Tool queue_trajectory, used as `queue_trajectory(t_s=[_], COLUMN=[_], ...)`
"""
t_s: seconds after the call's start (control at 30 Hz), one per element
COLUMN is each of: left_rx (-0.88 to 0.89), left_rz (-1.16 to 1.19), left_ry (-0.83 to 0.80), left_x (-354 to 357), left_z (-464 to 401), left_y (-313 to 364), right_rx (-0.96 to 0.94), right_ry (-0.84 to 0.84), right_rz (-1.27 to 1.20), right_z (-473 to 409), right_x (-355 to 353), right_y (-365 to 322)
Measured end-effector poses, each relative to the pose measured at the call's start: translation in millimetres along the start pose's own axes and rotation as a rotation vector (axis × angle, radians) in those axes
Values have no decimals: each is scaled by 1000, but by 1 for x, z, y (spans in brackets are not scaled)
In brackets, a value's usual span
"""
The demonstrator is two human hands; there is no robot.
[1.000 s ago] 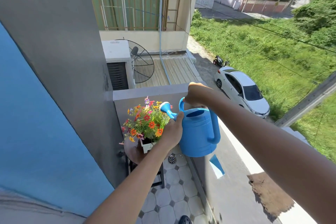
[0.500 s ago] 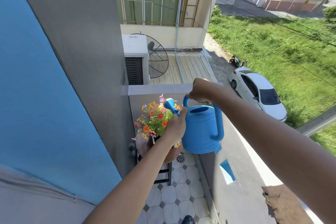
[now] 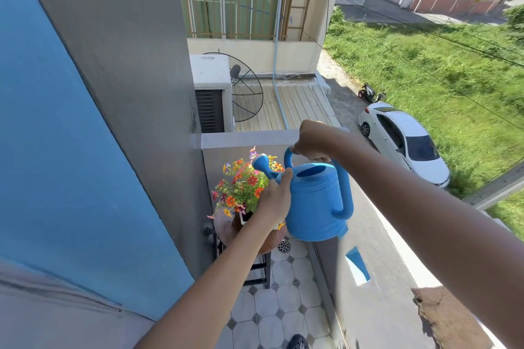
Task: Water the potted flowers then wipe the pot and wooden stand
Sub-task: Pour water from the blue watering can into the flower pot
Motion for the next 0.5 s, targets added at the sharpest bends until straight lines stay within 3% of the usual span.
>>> queue_trajectory(t_s=[0.5], left_rx=[-17], left_rz=[-36], left_ry=[42], left_x=[-27], left_z=[55], left_y=[-33], right_rx=[-55], right_ry=[-54], right_rz=[53], right_z=[34], right_x=[35], right_y=[-35])
Point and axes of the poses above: each hand's wrist, its own z-axis away from the middle knuckle, its own x-axis out of the palm, y = z × x, the point moved 7 cm from there along -z, towards the middle knuckle, and after that the axes turned 4 degrees about -x, right-handed, at the moved point
